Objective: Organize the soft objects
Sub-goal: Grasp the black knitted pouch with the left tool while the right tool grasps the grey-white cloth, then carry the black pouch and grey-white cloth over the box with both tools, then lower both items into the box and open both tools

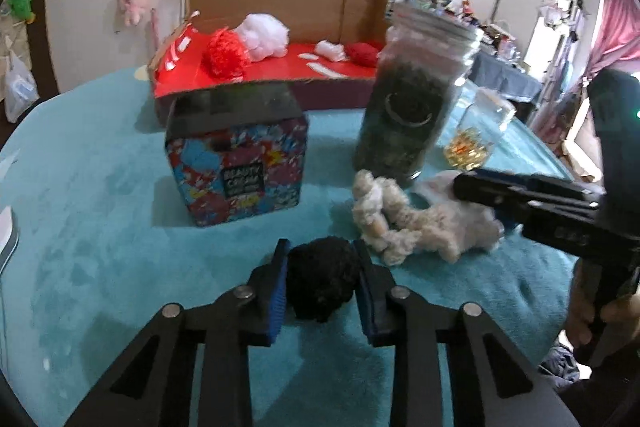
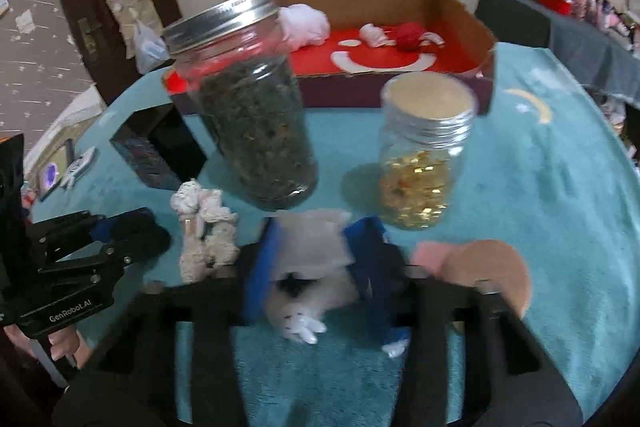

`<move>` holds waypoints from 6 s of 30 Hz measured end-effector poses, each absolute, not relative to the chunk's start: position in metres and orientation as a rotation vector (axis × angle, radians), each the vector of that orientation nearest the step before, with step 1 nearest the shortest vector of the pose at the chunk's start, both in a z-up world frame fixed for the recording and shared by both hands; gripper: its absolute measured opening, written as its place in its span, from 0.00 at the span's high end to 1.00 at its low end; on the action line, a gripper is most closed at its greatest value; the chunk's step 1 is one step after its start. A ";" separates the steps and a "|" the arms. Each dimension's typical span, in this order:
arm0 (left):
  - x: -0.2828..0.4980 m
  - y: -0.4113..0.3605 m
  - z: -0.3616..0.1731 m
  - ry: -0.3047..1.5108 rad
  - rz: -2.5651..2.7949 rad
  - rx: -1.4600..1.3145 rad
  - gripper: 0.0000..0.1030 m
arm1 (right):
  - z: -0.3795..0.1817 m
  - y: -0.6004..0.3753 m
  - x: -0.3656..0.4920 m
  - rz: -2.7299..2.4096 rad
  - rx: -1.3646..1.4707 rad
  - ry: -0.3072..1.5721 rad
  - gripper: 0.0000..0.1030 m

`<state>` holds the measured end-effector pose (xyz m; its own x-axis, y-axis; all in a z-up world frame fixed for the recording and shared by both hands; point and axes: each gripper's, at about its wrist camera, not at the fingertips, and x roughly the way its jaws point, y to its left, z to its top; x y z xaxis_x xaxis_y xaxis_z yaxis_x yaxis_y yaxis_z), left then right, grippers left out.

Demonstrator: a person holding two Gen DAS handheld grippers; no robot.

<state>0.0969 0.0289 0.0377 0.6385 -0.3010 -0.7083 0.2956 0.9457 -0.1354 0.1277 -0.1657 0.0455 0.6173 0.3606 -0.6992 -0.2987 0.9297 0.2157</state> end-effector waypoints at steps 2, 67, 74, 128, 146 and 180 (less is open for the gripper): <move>0.099 0.026 0.043 0.799 -0.359 -0.002 0.70 | 0.048 -0.165 0.125 0.395 0.083 0.812 0.88; 0.101 0.003 0.058 0.762 -0.494 -0.036 0.71 | 0.065 -0.152 0.080 0.419 -0.084 0.656 0.84; 0.104 -0.002 0.055 0.777 -0.495 -0.030 0.71 | 0.063 -0.155 0.080 0.424 -0.073 0.663 0.84; 0.202 0.126 0.056 0.815 -0.377 0.058 0.71 | 0.060 -0.279 0.215 0.518 0.192 0.889 0.84; 0.242 0.109 0.075 0.901 -0.499 0.112 0.71 | 0.077 -0.262 0.266 0.692 0.201 1.021 0.84; 0.398 -0.030 0.072 1.032 -0.502 0.317 0.70 | 0.079 -0.138 0.445 0.618 0.070 1.162 0.84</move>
<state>0.3980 -0.0299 0.0717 0.4156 -0.2460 -0.8757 0.5367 0.8436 0.0177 0.4446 -0.1382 0.0789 0.2519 0.4893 -0.8350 -0.4191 0.8328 0.3616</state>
